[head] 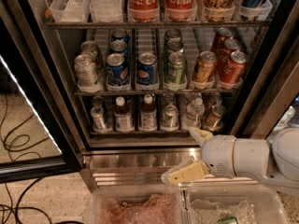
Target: Pick blue plastic bottle from bottom shelf of fridge
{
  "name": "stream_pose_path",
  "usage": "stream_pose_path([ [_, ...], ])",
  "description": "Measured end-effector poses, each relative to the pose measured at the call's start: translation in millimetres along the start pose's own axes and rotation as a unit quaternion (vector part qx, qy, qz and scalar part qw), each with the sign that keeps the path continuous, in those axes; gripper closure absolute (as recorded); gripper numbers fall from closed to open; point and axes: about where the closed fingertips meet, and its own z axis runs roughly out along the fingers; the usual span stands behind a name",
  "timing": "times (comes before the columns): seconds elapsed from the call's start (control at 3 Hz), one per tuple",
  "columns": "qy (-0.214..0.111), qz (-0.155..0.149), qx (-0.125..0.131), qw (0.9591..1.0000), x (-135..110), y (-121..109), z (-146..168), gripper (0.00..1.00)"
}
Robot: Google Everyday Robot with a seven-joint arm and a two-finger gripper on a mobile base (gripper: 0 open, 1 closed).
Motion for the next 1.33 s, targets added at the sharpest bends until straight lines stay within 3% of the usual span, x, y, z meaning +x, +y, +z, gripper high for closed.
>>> stream_pose_path([
  [0.33, 0.0, 0.0, 0.0, 1.0, 0, 0, 0, 0.0],
  [0.67, 0.015, -0.007, 0.029, 0.9995, 11, -1, 9, 0.0],
  [1.0, 0.054, -0.04, 0.06, 0.9959, 43, 32, 34, 0.0],
  [1.33, 0.071, -0.049, 0.074, 0.9935, 59, 42, 49, 0.0],
])
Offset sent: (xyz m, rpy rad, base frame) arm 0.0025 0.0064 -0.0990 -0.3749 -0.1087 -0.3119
